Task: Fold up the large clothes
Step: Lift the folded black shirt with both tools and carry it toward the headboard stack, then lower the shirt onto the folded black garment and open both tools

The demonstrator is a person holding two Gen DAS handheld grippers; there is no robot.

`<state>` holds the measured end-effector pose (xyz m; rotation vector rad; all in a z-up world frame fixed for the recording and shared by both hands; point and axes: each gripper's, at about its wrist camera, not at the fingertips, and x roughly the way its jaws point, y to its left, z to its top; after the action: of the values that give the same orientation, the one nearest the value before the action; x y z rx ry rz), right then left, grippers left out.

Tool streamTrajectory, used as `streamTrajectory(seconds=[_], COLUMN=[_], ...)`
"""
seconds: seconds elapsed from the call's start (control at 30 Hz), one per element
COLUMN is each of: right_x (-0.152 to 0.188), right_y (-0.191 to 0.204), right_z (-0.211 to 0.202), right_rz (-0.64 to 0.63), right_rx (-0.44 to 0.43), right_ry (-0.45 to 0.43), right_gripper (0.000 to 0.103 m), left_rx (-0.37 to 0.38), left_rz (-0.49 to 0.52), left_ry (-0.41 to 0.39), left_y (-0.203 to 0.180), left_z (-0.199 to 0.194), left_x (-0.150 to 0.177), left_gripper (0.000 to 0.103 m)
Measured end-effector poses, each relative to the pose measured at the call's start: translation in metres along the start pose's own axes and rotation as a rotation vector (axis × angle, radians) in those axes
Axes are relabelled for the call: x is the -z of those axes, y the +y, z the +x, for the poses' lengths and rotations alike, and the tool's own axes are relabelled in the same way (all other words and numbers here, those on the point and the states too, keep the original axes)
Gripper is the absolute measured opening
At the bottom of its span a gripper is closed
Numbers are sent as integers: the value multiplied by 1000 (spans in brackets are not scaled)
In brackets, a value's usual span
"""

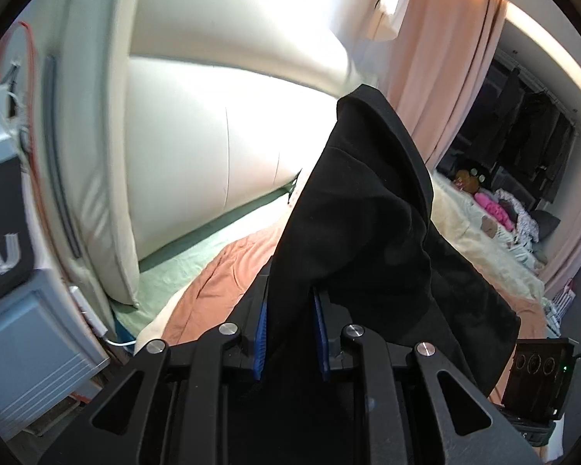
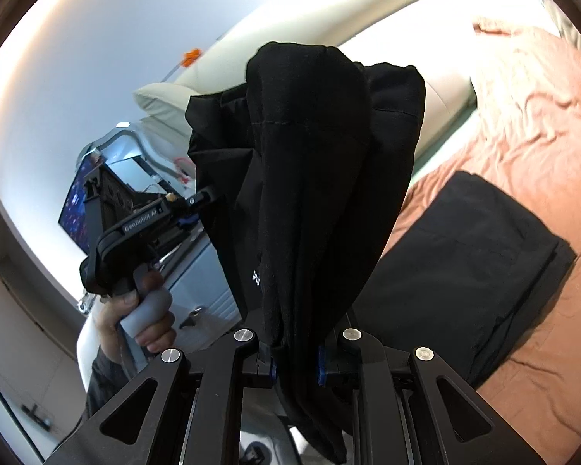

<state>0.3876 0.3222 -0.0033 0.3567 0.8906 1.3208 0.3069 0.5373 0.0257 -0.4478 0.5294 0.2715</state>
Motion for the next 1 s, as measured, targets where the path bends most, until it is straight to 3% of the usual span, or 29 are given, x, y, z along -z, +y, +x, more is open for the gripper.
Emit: streamTrajectory(seconds=[0.37,0.47,0.53,0.63,0.73,0.8,1.0], right_x=[-2,0,0,7,10,16,3], right_y=[-125,-142,-164,-191,-212,-216,-212], right_z=[7,8,17,30,40,38,40], right_rz=[150,175,203,244,286,314,260], right_rx=[17,16,26,63,118,97,124], right_ry=[3,-7,-1,12,34,27,42], right_gripper=[14,14,14,14,14,14,13], left_rx=[-37,-116,-195,-221,-215,-238,-264], left_rz=[36,57,100,92,14,-45,-185], left_ry=[115,143,122,143,138,128,132], left_y=[-20,-23,-29,-26,-10,2,33], left_z=[109,129,128,118,97,84,56], left_x=[-3,-1,3,21,47,65,128], left_gripper=[21,22,22,23,23,23,23])
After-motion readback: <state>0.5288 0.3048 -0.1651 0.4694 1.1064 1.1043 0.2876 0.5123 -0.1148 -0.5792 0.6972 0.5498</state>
